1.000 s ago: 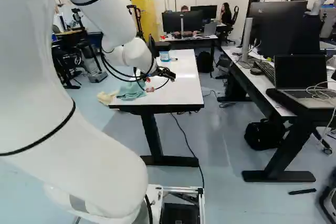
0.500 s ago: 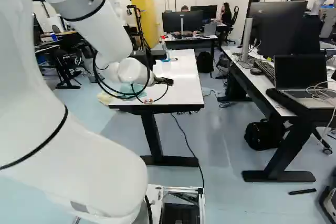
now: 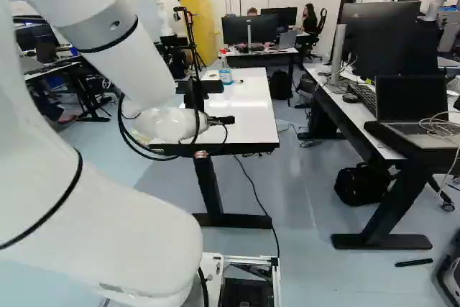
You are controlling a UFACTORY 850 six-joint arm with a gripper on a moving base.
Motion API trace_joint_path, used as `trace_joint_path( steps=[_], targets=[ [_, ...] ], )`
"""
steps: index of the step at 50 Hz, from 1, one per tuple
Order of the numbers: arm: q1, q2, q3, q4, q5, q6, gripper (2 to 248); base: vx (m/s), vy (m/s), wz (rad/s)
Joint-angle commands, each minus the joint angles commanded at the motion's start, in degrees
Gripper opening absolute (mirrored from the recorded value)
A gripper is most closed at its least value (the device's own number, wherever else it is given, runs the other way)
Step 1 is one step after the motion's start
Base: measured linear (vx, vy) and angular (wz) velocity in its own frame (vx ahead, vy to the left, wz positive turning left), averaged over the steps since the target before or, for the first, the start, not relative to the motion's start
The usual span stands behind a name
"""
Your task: Clean the table with the green towel
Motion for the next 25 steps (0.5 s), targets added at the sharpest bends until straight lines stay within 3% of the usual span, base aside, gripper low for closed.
trace_joint_path(
  steps=[25],
  targets=[
    [0.6,2.3,6.3,0.0,9.1,0.0,247,0.000,0.000,0.000]
  ],
)
